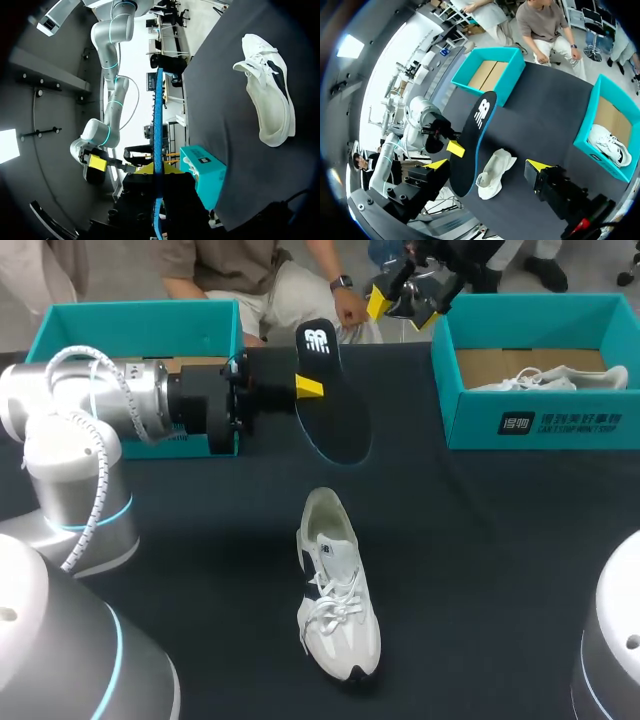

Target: Take the shoe out of the shoebox, open the shoe tongue, remove and reinsert the insole, then place the shoe into the shoebox

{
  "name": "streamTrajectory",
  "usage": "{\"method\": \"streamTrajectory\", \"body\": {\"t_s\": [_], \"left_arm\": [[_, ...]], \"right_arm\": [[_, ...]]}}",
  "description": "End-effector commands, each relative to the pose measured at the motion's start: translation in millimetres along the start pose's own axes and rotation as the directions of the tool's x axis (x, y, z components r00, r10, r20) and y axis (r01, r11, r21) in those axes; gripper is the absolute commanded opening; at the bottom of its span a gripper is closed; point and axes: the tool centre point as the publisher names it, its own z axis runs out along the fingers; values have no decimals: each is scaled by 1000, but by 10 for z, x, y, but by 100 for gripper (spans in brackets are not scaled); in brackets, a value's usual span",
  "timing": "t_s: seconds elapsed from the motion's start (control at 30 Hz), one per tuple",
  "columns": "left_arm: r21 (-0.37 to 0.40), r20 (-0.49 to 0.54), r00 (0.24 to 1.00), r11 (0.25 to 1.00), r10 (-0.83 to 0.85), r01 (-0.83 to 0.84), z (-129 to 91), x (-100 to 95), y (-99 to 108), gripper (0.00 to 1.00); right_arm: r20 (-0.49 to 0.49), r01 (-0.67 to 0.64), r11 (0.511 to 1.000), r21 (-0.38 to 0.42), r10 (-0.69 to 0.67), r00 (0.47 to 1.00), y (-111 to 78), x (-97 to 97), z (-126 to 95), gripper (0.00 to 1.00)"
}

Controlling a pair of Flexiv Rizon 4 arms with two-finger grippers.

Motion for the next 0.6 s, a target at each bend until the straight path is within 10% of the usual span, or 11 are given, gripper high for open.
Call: {"method": "streamTrajectory", "body": {"t_s": [0.03, 0.6], "left_arm": [[3, -6, 1000, 1000, -1, 1, 25, 22, 3, 0], [8, -30, 1000, 1000, 5, -4, 91, 60, -66, 0]], "right_arm": [[174, 0, 1000, -13, 2, 985, -91, 47, -117, 100], [405, -12, 1000, 9, 7, 914, -125, 215, -261, 100]]}}
